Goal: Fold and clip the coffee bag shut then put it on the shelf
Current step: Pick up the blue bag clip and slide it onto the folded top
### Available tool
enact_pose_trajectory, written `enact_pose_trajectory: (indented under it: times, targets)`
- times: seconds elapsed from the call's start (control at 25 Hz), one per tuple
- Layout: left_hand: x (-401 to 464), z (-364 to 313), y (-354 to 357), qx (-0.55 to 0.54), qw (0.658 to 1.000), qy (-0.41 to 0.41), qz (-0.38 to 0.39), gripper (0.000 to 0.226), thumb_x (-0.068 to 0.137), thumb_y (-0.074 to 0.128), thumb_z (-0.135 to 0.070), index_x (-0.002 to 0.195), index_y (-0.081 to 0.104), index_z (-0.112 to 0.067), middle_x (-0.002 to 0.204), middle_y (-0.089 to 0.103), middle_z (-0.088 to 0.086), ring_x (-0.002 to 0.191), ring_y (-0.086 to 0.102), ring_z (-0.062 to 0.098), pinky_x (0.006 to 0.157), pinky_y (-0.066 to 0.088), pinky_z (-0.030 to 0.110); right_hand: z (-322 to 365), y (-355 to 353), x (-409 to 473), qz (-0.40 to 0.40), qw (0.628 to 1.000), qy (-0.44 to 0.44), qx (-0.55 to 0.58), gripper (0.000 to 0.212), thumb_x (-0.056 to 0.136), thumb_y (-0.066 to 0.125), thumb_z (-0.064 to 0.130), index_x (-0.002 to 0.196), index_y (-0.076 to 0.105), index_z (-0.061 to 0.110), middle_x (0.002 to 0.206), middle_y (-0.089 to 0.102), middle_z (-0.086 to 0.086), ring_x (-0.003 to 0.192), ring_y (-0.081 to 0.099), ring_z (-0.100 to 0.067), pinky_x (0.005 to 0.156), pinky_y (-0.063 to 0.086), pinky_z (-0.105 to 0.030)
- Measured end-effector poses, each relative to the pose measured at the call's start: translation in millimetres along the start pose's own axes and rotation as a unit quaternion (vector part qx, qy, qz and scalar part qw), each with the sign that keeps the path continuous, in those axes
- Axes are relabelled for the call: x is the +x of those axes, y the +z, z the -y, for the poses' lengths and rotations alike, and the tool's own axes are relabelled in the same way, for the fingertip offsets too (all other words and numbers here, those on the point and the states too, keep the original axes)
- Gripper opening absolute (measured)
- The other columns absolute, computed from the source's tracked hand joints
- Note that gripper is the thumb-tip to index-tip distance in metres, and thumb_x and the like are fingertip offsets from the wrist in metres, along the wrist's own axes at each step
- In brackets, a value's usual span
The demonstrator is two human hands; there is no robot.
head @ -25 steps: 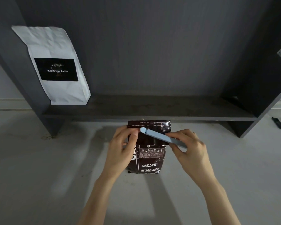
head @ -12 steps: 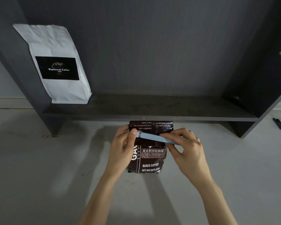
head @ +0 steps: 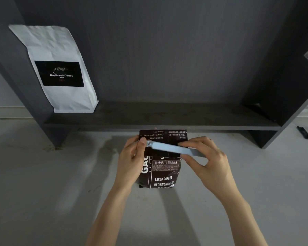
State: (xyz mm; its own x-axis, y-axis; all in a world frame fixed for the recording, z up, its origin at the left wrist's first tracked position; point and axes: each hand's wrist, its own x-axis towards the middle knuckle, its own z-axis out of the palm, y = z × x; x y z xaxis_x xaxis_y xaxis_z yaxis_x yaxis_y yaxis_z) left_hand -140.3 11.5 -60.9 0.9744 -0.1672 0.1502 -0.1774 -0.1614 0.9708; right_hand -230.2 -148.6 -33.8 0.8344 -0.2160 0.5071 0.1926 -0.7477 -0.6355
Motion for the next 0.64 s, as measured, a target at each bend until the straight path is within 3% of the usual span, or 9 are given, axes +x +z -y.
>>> enact_pose_trajectory:
  times: [0.08, 0.2, 0.44, 0.64]
  targets:
    - [0, -1, 0, -0.003, 1.000, -0.007, -0.006, 0.026, 0.092, 0.040, -0.025, 0.082, 0.064, -0.026, 0.093, 0.058, -0.013, 0.075, 0.053, -0.020, 0.065, 0.036, -0.003, -3, -4, -2, 0.015, 1.000, 0.014, 0.022, 0.028, 0.072, 0.070, 0.010, 0.090, 0.066, 0.031, 0.092, 0.057, 0.015, 0.088, 0.057, -0.008, 0.080, 0.043, -0.022]
    - [-1, 0, 1, -0.004, 1.000, -0.006, -0.015, 0.028, 0.092, 0.039, -0.025, 0.088, 0.066, -0.017, 0.092, 0.057, -0.012, 0.073, 0.053, -0.021, 0.063, 0.037, -0.003, -9, -14, -6, 0.043, 0.996, 0.043, 0.060, 0.034, 0.073, 0.069, 0.011, 0.085, 0.060, 0.042, 0.093, 0.060, 0.012, 0.088, 0.056, 0.002, 0.075, 0.039, -0.007]
    - [2, -1, -2, -0.011, 1.000, -0.020, -0.010, 0.027, 0.092, 0.038, -0.029, 0.080, 0.063, -0.028, 0.091, 0.059, -0.012, 0.075, 0.057, -0.013, 0.063, 0.038, -0.002, -19, -32, -11, 0.110, 0.984, 0.096, 0.103, 0.027, 0.078, 0.063, 0.015, 0.089, 0.062, 0.039, 0.093, 0.066, 0.012, 0.087, 0.060, -0.012, 0.079, 0.047, -0.018]
    - [3, -1, -2, -0.013, 1.000, -0.025, -0.003, 0.028, 0.091, 0.039, -0.029, 0.090, 0.065, -0.018, 0.099, 0.062, -0.003, 0.086, 0.057, -0.003, 0.066, 0.037, 0.000, -17, -37, -12, 0.120, 0.972, 0.122, 0.160, 0.020, 0.082, 0.058, 0.009, 0.088, 0.065, 0.027, 0.082, 0.071, 0.008, 0.077, 0.062, -0.003, 0.068, 0.042, -0.005]
